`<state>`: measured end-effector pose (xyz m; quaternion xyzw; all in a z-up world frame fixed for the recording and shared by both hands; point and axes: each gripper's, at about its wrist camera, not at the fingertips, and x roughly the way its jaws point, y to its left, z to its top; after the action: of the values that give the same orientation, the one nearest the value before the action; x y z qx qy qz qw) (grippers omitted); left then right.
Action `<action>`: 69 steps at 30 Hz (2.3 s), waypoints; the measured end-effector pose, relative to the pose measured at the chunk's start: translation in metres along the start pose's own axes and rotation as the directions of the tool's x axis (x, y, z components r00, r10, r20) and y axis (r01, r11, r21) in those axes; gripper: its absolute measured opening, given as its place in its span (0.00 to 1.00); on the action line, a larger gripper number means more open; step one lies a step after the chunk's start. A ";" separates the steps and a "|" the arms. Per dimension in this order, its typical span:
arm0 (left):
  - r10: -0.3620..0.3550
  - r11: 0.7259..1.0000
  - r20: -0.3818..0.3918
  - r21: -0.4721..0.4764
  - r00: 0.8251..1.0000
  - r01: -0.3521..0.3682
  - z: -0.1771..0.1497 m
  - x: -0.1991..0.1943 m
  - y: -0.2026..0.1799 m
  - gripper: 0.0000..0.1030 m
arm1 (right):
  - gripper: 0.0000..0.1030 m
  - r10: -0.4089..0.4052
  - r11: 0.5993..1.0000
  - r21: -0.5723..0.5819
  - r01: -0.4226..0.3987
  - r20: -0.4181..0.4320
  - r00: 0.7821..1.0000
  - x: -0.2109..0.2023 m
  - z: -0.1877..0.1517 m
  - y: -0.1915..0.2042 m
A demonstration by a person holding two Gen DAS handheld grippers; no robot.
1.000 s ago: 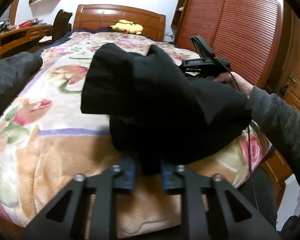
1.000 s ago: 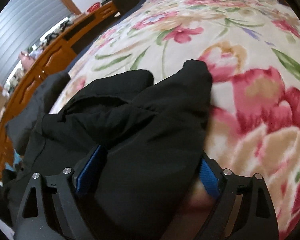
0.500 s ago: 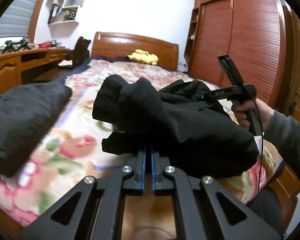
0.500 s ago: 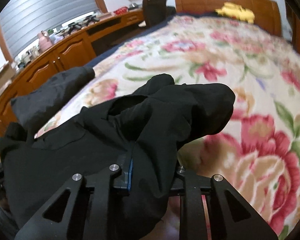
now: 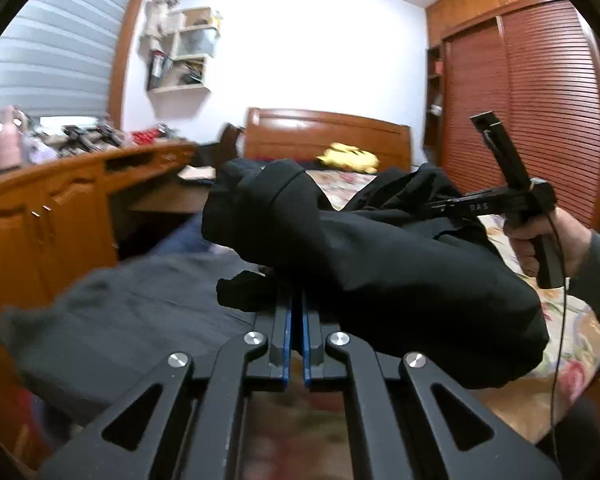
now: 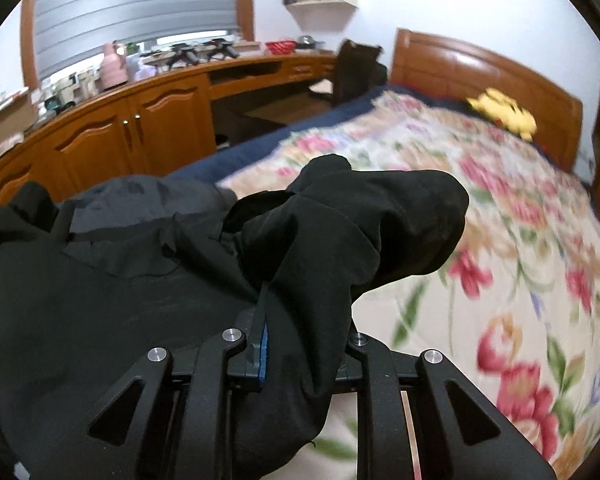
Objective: Fold large clothes
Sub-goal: 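Grasp the black coat bundle with both tools and lift it off the bed, then carry the bundle to the bed side and lower it onto the black pile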
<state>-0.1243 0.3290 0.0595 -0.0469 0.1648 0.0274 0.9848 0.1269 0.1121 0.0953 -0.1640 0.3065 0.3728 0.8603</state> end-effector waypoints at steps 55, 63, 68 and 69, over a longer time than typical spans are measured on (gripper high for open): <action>0.370 0.922 -0.280 -0.006 0.886 -0.387 -0.036 0.034 0.116 0.08 | 0.72 0.085 0.996 -0.046 -0.082 0.063 0.994 -0.022 -0.055 0.088; 0.364 0.926 -0.232 -0.011 0.902 -0.376 -0.019 0.014 0.085 0.08 | 0.72 0.053 0.999 -0.012 -0.052 0.104 0.993 -0.050 -0.085 0.068; 0.320 0.946 -0.183 0.014 0.929 -0.323 -0.004 0.003 0.040 0.21 | 0.72 0.028 0.999 0.016 -0.031 0.163 0.986 -0.079 -0.096 0.054; 0.306 0.951 -0.175 0.015 0.936 -0.308 -0.001 0.002 0.027 0.23 | 0.72 0.024 0.999 0.018 -0.027 0.169 0.985 -0.082 -0.098 0.052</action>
<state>-0.1247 0.3561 0.0553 -0.0289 0.2560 0.1773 0.9498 0.0052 0.0522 0.0717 -0.1192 0.2381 0.3934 0.8800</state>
